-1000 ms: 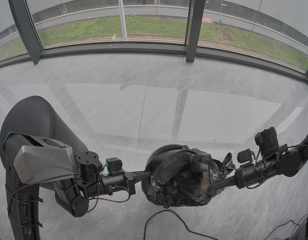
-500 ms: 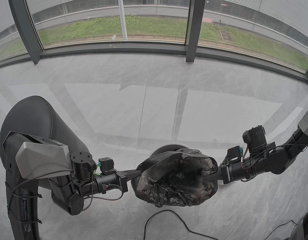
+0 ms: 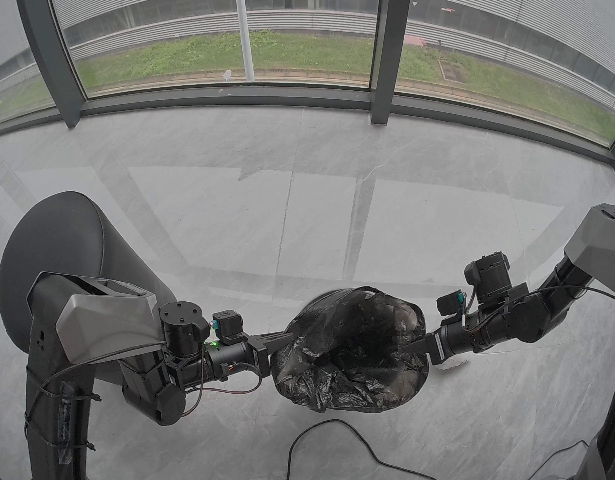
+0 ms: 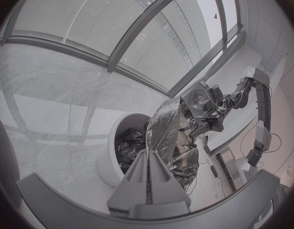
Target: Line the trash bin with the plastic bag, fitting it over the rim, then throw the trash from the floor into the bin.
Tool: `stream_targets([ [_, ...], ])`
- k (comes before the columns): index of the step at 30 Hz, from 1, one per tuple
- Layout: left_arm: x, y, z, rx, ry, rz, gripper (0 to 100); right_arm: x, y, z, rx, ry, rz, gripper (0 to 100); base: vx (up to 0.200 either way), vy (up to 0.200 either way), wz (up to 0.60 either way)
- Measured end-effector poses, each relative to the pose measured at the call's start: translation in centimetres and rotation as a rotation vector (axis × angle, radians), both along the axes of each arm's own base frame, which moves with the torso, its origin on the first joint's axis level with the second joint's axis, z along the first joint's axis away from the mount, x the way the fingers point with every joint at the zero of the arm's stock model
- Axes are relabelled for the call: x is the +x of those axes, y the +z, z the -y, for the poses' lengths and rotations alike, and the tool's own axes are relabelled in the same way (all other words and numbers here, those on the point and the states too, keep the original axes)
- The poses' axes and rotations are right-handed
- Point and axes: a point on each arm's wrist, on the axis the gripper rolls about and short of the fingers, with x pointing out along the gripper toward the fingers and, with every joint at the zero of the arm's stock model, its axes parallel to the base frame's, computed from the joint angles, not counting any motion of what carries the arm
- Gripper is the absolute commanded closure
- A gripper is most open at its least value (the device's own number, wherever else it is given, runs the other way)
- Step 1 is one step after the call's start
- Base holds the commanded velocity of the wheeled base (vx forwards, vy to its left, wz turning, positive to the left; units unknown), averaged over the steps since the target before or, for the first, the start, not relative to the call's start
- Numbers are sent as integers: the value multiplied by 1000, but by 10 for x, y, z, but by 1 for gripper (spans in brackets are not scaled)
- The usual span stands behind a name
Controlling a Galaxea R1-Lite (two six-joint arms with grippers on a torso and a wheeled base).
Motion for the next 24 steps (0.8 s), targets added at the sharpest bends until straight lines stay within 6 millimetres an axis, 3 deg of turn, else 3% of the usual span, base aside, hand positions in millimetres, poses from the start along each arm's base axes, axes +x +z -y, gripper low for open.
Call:
stream_targets([
  [13, 16, -4, -18, 8, 61, 30, 100, 10, 5, 2, -20, -37, 43, 100, 0, 0, 0],
  [24, 6, -13, -26, 60, 39, 23, 100, 5, -1, 4, -47, -47, 11, 100, 0, 0, 0],
])
